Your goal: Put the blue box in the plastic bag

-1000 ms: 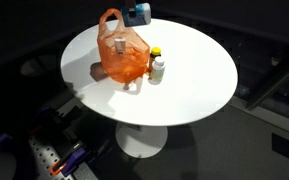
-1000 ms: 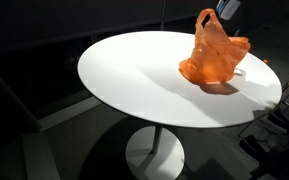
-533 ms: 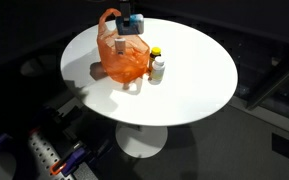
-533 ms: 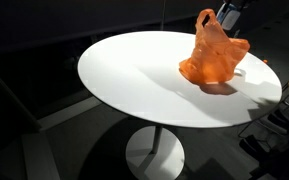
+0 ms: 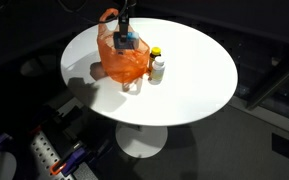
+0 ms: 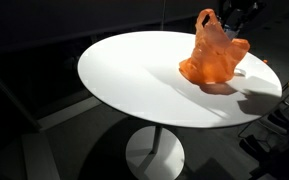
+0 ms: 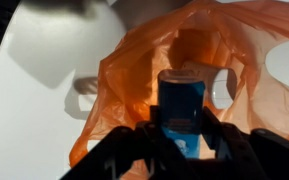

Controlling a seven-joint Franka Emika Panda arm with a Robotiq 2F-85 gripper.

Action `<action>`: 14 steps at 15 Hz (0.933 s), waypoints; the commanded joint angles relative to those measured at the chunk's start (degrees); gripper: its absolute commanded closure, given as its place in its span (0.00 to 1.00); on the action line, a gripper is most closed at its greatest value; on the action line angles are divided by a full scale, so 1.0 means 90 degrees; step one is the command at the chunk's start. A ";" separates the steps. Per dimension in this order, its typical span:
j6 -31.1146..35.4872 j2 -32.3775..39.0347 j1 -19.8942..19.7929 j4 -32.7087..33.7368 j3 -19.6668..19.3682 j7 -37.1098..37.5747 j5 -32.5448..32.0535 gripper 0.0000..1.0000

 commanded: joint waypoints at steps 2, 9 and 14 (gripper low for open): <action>-0.0054 0.0352 -0.0023 0.0083 -0.0041 -0.0424 0.0355 0.82; 0.0147 0.0855 -0.0036 0.0303 -0.0146 -0.0445 0.0304 0.82; 0.0306 0.1167 -0.0023 0.0615 -0.0243 -0.0389 0.0241 0.82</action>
